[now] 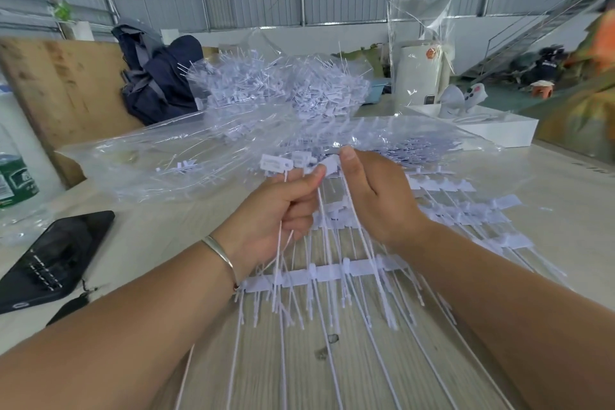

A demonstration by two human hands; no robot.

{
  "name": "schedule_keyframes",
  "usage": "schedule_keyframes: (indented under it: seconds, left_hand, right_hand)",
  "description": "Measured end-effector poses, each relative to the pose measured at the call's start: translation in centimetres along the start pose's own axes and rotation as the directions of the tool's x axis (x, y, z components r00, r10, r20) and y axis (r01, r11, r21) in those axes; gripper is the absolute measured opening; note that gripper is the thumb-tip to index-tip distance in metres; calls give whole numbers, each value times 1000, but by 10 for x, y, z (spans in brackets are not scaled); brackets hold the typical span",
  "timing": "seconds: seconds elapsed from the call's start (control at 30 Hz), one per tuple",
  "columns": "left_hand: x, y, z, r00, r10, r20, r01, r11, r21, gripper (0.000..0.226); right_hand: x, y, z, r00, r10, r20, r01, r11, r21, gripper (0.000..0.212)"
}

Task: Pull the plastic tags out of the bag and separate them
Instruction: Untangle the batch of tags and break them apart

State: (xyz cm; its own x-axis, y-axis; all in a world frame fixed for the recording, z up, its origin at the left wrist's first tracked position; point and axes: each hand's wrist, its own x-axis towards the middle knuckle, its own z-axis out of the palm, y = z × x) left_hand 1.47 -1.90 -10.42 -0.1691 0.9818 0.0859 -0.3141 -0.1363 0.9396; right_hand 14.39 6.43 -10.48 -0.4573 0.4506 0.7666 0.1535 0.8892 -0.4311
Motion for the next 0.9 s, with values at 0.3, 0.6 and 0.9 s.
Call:
schedule_keyframes:
  seconds: [0.3,0.6,0.9]
  left_hand:
    - [-1,-6,7,987,-120,105,128,989,-75,27]
    - [3,10,-1,988,27,-154,6,977,213,26]
    - [5,11,-12,978,122,-171,-38,904,425,37]
  right_hand:
    - [-2,-3,6,999,-44,24,43,999,12,42]
    - [4,7,-4,997,-40,66,60,937,-345,44]
    - [3,5,-2,994,-42,104,70,956,-284,47]
